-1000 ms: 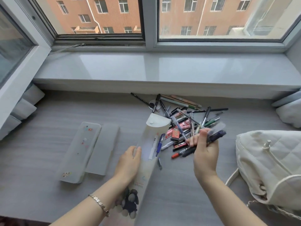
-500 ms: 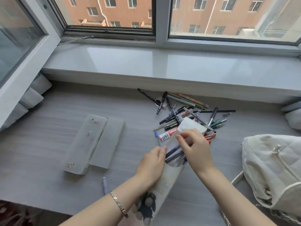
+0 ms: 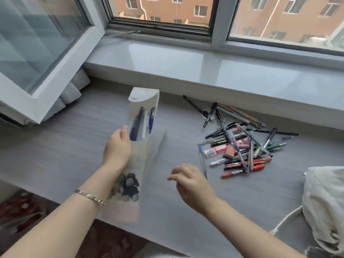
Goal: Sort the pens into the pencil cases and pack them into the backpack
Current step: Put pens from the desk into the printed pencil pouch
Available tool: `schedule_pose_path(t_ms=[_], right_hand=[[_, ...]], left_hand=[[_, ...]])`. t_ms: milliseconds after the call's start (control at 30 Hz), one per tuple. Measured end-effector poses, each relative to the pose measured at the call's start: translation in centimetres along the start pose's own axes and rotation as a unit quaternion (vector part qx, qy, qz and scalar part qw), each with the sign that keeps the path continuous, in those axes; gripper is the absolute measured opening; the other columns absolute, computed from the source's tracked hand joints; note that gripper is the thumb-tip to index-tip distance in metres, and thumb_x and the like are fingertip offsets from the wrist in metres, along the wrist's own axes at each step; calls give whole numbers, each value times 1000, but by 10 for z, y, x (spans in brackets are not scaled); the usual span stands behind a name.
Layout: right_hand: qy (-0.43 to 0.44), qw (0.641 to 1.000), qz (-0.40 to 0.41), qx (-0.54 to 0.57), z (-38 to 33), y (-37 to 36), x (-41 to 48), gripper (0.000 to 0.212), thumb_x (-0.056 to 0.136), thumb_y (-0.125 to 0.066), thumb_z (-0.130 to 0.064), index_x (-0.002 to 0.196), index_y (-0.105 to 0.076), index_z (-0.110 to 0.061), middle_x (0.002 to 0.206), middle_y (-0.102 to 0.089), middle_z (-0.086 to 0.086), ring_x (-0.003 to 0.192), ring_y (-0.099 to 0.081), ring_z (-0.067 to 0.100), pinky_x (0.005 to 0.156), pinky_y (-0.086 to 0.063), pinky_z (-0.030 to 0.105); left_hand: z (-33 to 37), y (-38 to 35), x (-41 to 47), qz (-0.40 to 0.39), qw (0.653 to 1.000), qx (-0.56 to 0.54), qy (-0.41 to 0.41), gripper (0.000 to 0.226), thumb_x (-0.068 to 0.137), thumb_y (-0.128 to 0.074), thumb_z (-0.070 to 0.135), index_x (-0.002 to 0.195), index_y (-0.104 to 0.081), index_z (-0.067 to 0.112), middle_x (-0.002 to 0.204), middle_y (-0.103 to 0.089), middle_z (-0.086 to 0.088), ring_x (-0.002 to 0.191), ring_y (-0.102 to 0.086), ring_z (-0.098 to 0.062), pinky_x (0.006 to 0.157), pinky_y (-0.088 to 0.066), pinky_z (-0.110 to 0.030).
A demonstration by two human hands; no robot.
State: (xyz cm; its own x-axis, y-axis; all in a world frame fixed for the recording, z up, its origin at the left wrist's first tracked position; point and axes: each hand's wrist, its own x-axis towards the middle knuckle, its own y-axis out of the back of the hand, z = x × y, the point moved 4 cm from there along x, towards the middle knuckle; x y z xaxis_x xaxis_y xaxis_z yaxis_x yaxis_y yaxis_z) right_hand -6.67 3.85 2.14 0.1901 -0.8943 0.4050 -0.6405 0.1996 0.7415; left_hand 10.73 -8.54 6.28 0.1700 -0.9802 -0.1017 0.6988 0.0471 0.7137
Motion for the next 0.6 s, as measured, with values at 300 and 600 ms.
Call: schedule_pose_path(t_ms=[300, 600], right_hand=[[187, 887, -419, -53, -92, -148, 29, 45, 91, -48, -6, 135, -46, -14, 151, -30, 6, 141, -21, 26, 109, -26, 40], [186, 912, -328, -164, -79, -148, 36, 6, 63, -65, -29, 57, -65, -27, 68, -60, -8, 63, -59, 12, 51, -43, 19]], left_hand=[[-64, 69, 25, 25, 998, 32, 57, 43, 100, -24, 38, 80, -47, 8, 89, -54, -15, 85, -48, -30, 73, -34, -34], [-82, 64, 23, -23, 998, 32, 48, 46, 100, -25, 38, 63, -39, 15, 75, -50, -8, 79, -48, -29, 68, -34, -33]])
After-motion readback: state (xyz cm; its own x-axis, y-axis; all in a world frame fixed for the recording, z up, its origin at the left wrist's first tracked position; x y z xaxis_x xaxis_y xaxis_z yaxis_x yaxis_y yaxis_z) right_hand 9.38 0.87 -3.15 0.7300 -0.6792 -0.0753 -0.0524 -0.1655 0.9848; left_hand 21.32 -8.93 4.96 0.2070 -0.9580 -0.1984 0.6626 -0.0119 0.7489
